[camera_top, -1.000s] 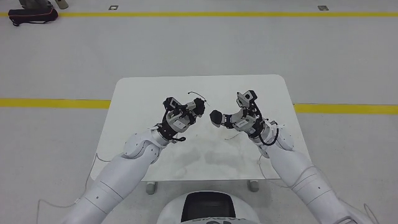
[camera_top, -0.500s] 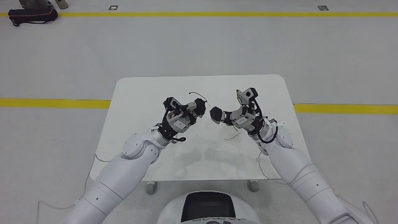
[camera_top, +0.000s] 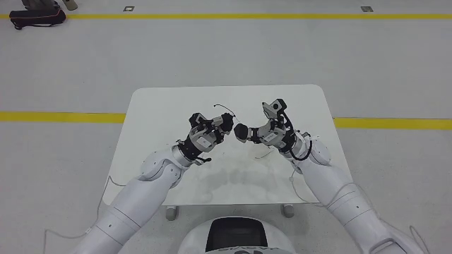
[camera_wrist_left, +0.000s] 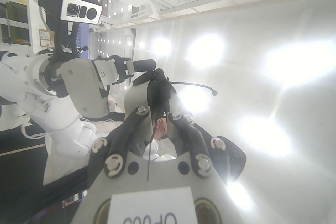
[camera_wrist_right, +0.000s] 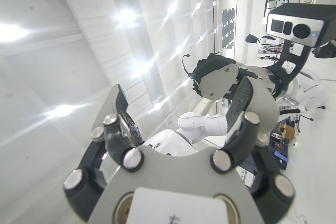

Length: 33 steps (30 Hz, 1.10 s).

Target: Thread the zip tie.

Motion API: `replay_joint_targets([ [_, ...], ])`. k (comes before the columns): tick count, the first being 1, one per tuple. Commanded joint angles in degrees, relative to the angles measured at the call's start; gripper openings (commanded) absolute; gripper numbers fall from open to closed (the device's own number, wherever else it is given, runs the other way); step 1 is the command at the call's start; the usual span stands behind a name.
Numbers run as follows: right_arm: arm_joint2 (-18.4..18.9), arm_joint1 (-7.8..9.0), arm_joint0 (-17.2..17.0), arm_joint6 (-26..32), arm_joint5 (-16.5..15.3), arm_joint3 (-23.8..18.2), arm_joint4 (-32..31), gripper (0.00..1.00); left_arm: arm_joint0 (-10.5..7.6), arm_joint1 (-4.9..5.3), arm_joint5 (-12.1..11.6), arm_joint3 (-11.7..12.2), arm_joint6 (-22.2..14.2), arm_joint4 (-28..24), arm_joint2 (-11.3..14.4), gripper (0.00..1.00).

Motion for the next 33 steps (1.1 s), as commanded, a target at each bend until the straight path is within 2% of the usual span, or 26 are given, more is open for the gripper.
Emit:
replay_joint_targets([
  [1,0.2,-0.08,0.2,1.1,0.2,0.4,-0.2,1.00,0.01,-0.01,0.0,0.1,-0.3,0.3,-0.1,0.00],
  [3,0.3,-0.17,0.4,2.2,0.1,0.7,-0.4,0.96,0.01,-0.01,0.0,0.1,-0.3,0.3,-0.1,0.00],
  [6,0.5,-0.31,0.5,2.8,-0.1,1.1,-0.7,0.74,0.01,-0.01,0.0,0.1,-0.3,0.3,-0.1,0.00],
  [8,0.7,-0.44,0.5,3.1,-0.4,1.2,-0.8,0.51,0.01,-0.01,0.0,0.1,-0.3,0.3,-0.1,0.00],
  [27,0.2,-1.93,1.9,3.8,-0.7,3.5,-2.1,0.32,0.01,-0.01,0.0,0.1,-0.3,0.3,-0.1,0.00],
  [33,0.0,-2.42,2.3,4.2,-0.8,4.2,-2.2,0.30,0.01,-0.01,0.0,0.1,-0.3,0.3,-0.1,0.00],
])
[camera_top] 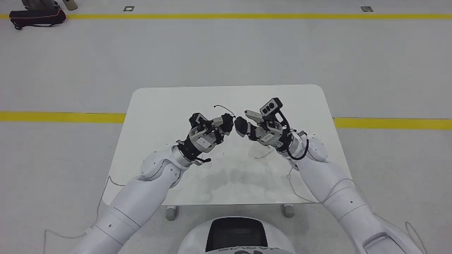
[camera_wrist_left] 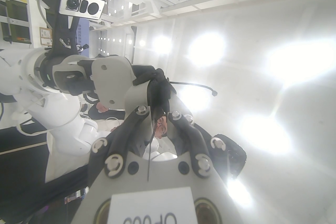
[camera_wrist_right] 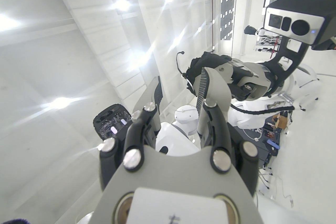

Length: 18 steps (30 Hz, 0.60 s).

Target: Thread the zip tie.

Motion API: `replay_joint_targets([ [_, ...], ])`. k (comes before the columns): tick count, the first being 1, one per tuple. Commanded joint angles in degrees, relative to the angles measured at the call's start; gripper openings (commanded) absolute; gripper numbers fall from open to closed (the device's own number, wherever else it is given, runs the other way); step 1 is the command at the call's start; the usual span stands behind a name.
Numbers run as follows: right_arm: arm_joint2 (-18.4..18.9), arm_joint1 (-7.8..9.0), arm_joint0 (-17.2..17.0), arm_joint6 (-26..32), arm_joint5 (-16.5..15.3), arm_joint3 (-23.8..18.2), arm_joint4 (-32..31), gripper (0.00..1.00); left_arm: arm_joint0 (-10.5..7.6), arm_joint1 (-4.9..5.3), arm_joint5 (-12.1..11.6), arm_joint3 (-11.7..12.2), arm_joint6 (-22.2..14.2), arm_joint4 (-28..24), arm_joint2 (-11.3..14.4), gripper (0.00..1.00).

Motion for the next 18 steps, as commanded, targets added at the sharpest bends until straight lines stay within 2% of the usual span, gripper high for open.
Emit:
replay_joint_targets([
  [1,-0.1,-0.16,0.1,0.2,0.0,0.2,0.0,0.30,0.00,0.00,0.0,0.0,0.0,0.0,0.0,0.00],
  [18,0.4,-1.03,-0.1,0.9,0.2,0.4,-0.5,0.22,0.00,0.00,0.0,0.0,0.0,0.0,0.0,0.00],
])
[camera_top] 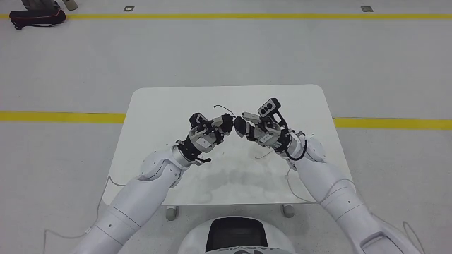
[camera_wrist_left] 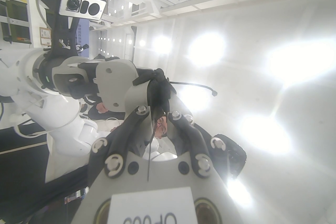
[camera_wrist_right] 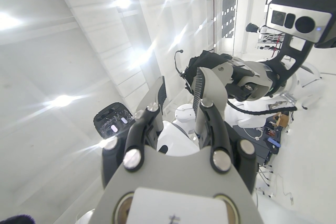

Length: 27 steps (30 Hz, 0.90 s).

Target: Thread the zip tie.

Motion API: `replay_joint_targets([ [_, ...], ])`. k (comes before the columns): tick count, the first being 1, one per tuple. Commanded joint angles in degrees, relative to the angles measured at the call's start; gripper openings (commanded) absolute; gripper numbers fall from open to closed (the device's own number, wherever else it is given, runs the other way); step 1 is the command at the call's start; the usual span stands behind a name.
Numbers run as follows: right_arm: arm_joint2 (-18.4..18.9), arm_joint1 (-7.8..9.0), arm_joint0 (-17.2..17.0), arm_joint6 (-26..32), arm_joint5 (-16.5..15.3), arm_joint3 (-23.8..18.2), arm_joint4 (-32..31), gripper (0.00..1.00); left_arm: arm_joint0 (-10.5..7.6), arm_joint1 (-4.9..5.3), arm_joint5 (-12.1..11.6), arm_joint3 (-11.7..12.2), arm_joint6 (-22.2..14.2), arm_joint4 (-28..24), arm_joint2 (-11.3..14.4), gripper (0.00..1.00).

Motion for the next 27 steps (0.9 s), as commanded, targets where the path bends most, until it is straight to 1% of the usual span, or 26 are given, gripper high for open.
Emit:
replay_joint_targets([
  [1,0.1,-0.09,0.0,0.1,0.1,0.0,0.0,0.22,0.00,0.00,0.0,0.0,0.0,0.0,0.0,0.00],
  [7,0.4,-0.34,-0.1,0.1,0.0,0.1,-0.3,0.16,0.00,0.00,0.0,0.0,0.0,0.0,0.0,0.00],
  [12,0.6,-0.52,-0.2,0.1,0.1,0.2,-0.5,0.13,0.00,0.00,0.0,0.0,0.0,0.0,0.0,0.00],
  [13,0.7,-0.55,-0.2,0.1,0.1,0.2,-0.6,0.11,0.00,0.00,0.0,0.0,0.0,0.0,0.0,0.00],
  [25,1.3,-0.89,-0.3,0.4,0.5,0.5,-1.3,0.09,0.00,0.00,0.0,0.0,0.0,0.0,0.0,0.00],
  [27,1.4,-0.94,-0.4,0.4,0.6,0.5,-1.4,0.06,0.00,0.00,0.0,0.0,0.0,0.0,0.0,0.00],
])
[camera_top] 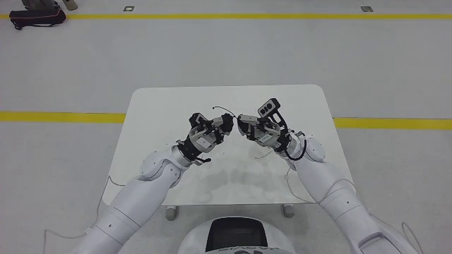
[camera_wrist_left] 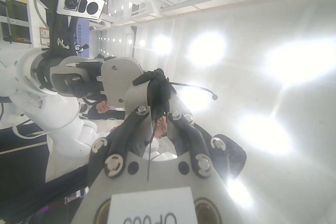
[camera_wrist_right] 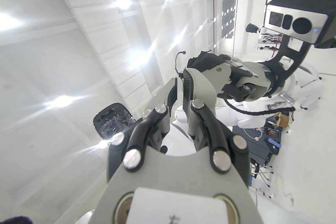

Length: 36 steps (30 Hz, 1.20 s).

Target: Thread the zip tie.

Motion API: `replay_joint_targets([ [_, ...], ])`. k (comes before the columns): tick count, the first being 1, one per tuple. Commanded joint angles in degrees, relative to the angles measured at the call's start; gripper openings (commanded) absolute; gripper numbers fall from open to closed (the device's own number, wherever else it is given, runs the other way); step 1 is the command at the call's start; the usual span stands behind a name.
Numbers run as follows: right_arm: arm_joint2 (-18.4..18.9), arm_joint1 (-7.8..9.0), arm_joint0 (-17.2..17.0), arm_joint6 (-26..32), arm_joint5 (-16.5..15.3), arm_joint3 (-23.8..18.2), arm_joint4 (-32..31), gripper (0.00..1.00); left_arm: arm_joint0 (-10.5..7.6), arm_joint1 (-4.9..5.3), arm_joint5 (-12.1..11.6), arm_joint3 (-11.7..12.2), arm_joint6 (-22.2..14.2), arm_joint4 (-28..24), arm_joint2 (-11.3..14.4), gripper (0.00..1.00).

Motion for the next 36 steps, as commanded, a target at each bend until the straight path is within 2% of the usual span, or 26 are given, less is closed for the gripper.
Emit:
replay_joint_targets([
  [1,0.1,-0.04,0.0,0.0,0.1,0.0,-0.2,0.04,0.00,0.00,0.0,0.0,0.0,0.0,0.0,0.00],
  [3,0.2,-0.09,0.0,0.0,0.2,0.1,-0.3,0.00,0.00,0.00,0.0,0.0,0.0,0.0,0.0,0.00],
  [36,1.9,-0.44,-1.4,-0.2,0.9,0.2,-3.1,0.00,0.00,0.00,0.0,0.0,0.0,0.0,0.0,0.00],
])
